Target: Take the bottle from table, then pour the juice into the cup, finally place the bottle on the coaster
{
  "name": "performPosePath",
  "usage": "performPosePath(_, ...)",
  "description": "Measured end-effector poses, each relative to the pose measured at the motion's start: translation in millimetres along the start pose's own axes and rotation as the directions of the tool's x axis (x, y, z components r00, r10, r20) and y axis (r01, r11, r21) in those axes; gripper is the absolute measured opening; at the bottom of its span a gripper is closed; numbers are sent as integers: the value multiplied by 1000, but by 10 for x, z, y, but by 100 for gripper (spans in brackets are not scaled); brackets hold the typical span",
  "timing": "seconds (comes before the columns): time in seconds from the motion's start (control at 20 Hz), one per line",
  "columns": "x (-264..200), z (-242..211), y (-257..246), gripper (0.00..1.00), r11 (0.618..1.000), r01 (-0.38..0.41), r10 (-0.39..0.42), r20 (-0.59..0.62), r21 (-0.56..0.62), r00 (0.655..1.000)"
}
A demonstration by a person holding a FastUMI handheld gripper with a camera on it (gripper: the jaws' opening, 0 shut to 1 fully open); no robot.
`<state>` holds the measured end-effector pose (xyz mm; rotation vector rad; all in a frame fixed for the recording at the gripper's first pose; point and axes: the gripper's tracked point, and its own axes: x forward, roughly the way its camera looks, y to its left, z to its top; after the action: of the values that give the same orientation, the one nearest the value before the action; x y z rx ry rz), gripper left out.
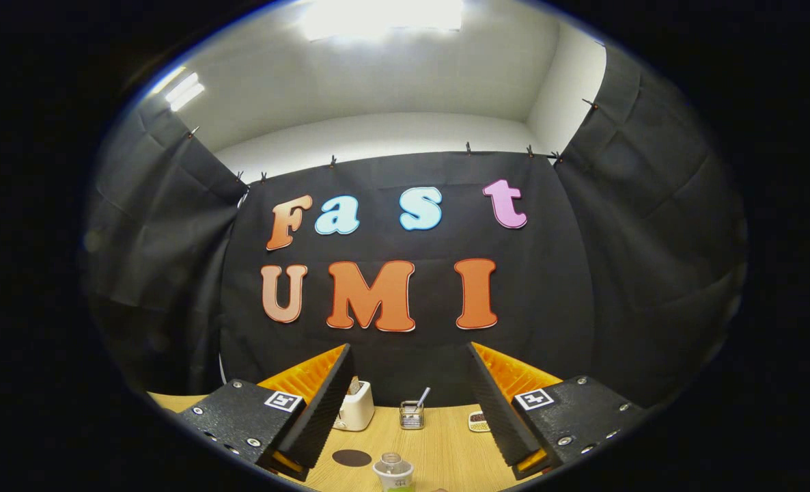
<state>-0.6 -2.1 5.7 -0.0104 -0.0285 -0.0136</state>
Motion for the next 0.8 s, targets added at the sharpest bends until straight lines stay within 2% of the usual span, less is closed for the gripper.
performPosePath(0.5,-31,-202,66,97,1000,-14,14,-24,20,1000)
performPosePath(0.8,-80,-784,47,97,998,-16,21,-74,64,997)
